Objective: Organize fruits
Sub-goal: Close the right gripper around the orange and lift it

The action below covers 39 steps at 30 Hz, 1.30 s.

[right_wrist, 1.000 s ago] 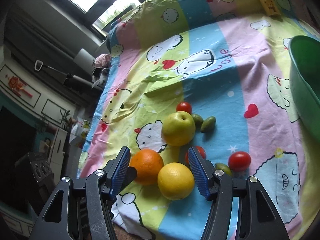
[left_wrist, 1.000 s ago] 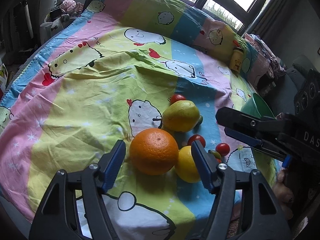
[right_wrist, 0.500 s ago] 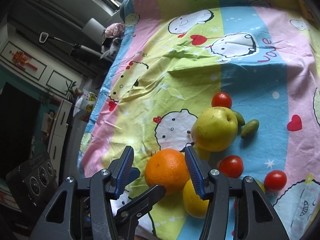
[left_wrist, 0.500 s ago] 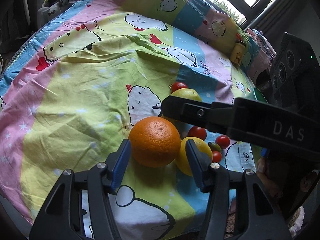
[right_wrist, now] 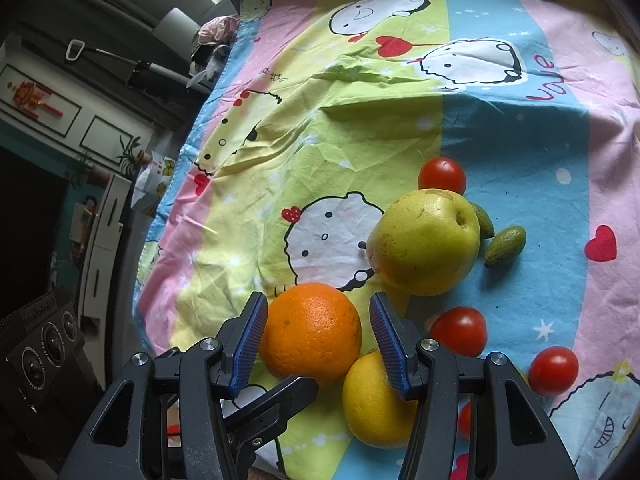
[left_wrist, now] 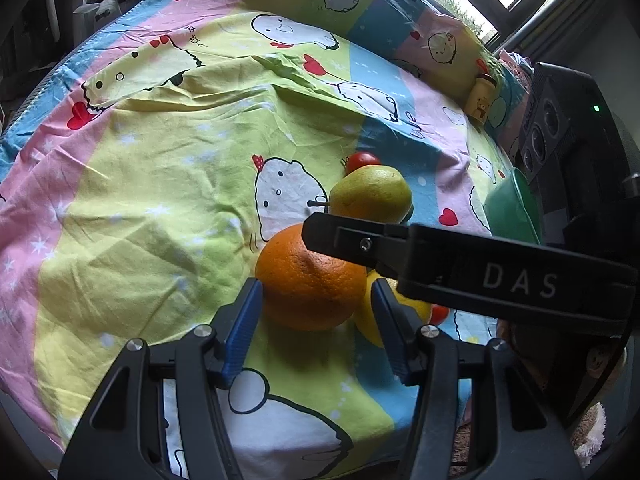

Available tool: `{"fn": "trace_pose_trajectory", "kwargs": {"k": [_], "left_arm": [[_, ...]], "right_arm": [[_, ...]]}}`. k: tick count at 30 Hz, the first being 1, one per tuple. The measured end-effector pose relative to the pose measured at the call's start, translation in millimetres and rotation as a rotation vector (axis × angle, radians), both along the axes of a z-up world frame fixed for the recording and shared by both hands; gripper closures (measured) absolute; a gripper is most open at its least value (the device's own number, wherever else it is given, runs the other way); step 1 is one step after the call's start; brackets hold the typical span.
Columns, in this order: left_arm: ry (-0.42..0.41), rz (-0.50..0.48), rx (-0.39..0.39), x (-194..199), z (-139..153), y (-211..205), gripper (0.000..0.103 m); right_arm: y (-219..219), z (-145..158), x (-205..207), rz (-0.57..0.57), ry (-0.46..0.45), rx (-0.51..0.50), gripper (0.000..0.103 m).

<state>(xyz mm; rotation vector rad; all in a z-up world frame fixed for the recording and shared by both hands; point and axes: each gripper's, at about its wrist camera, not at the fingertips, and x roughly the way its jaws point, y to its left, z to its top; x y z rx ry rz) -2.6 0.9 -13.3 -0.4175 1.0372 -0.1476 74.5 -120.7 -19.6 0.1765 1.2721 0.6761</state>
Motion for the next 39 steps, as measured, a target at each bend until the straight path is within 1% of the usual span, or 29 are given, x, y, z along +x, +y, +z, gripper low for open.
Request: {"fn": "trace_pose_trajectory", "kwargs": {"k": [7,14,21,30,32,39], "left_arm": [[0.013,0.004,0.006,4,-5,1,0.048],[0.012,0.005,-0.008,4,-6,3,0.047],[0.008,-0.001,0.012,5,-7,-1,0.045],[0.005,0.017,-0.007,3,-5,1,0.046],[-0.013,0.018,-0.011,1,-2,1,0.046],[-0.129,0.011,0.003,-8,22,-8,0.046]], "right_arm": [[8,-7,0,0.032,0.020,0.001,0.047],[9,-8,0,0.041,0.014,0.008,0.047],[13,-9,-2,0.065,-0.019,0.010,0.047],[10,-5,-9,0.058,-0.051,0.013,0.047],[9,-2,-11,0.043,-0.066,0.013,0.047],[-4,23,-20,-0.013,-0.154,0.046,0.047]]}}
